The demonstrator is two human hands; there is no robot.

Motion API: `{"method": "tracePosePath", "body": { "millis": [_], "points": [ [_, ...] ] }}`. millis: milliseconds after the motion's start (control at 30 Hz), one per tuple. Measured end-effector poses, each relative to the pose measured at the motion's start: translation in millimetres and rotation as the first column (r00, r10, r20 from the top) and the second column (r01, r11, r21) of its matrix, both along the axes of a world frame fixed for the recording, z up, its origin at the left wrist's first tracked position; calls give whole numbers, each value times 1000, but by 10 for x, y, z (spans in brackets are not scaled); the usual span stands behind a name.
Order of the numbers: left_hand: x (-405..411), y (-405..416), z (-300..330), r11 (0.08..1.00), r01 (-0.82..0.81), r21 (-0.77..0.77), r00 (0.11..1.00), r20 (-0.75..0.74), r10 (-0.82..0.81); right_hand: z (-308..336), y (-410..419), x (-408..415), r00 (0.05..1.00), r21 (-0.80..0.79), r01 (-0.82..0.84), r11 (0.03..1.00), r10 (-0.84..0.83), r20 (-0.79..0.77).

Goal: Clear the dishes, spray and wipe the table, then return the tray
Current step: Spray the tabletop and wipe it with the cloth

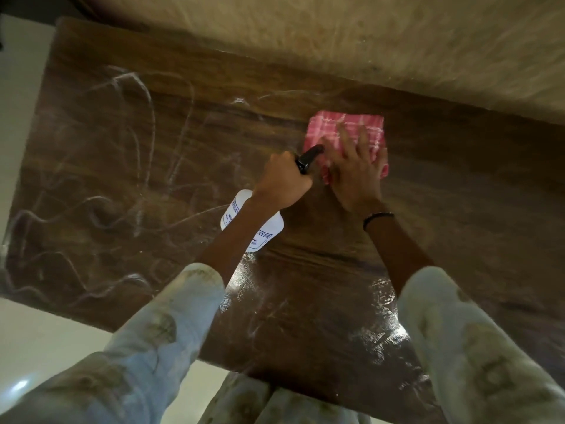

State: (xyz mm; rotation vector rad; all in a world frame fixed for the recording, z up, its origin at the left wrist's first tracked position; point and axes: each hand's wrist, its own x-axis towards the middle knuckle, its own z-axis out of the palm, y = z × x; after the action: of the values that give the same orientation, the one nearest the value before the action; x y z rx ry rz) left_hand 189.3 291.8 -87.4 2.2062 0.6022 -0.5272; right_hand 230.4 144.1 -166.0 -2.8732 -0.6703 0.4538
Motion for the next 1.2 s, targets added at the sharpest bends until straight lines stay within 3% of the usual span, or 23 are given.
{"method": "tracePosePath", "body": {
  "millis": [100,200,333,500,667,833,933,1067,1200],
  "points": [
    [54,45,32,1000,-3,-22,1000,4,4,-69,-94,-322,975,-25,-214,977,215,47],
    [107,55,36,999,-5,-37,1000,8,5,-70,-527,-430,949,-48,-309,950,311,53],
    [154,82,-13,998,-26,-50,1000,-8,26,5,-855,-47,988,-83,-149,985,152,35],
    [149,147,-35,997,-21,-76,1000,-7,21,-8,-330,619,988,12,143,990,-144,54],
    [114,228,-14,997,-21,-80,1000,-14,20,-18,260,636,999,18,30,999,-31,45],
    [104,323,-5,999,-29,-32,999,-18,28,-29,-186,310,968,-45,-244,969,246,53],
    [126,382,4,999,-37,-27,999,-35,36,-31,-463,387,992,-61,-110,992,113,51],
    [165,468,24,999,-33,-36,999,-34,32,19,-33,652,984,8,173,985,-173,49],
    [216,550,20,998,-70,-4,997,-19,70,10,215,645,996,26,72,997,-73,50]
  ]
}}
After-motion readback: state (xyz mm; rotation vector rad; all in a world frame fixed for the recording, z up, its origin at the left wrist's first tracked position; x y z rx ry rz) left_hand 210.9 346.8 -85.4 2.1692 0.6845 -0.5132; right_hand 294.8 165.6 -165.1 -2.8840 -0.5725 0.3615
